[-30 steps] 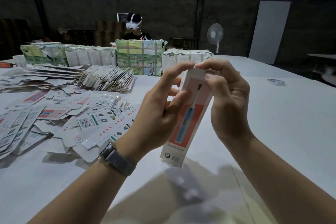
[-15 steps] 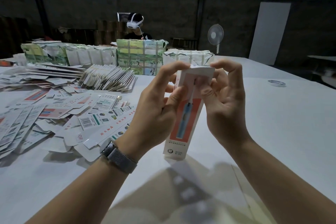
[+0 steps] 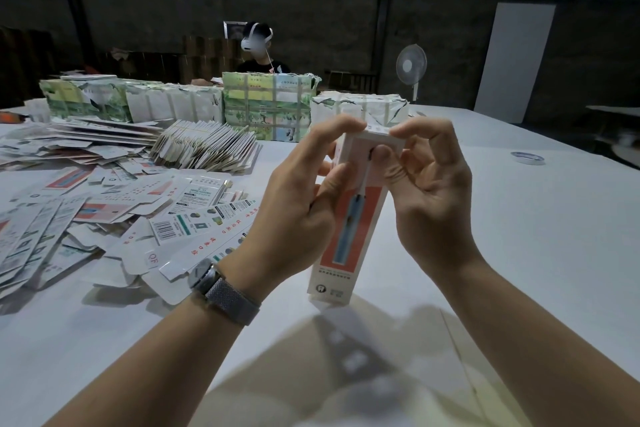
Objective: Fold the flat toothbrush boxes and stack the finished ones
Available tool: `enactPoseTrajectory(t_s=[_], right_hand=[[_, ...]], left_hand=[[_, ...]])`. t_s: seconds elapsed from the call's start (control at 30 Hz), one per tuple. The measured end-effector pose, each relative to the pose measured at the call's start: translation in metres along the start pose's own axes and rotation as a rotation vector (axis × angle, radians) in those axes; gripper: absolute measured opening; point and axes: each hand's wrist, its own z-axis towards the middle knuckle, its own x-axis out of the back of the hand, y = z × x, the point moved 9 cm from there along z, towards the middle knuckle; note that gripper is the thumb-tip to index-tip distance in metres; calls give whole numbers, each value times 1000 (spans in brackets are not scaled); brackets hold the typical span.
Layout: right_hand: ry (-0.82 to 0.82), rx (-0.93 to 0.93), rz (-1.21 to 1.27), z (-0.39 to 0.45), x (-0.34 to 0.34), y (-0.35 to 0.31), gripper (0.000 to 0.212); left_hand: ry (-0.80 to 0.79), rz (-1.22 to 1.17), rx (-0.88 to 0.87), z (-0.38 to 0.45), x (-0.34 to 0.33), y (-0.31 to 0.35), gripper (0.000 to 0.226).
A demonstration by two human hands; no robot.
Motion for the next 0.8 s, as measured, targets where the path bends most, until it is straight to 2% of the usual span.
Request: enactPoseTrajectory(t_s=[0.37,0.5,0.6,0.7,0.8], right_hand=[[35,-60,20,-1,1,5,19],[27,-61,17,-1,0,6,21],[8,-30,-76,-2,-3,7,36],[-103,19,-219,-9,-17,9,59],[-187,102,-412,-17,-27,12,71]], left_hand=[[43,71,7,-1,4,1,37],[97,96,-43,-3,6,7,39],[231,111,-63,-2,17,10,37],[349,61,-66,1,34,9,31],[345,-24,33,1,37,-2,40]])
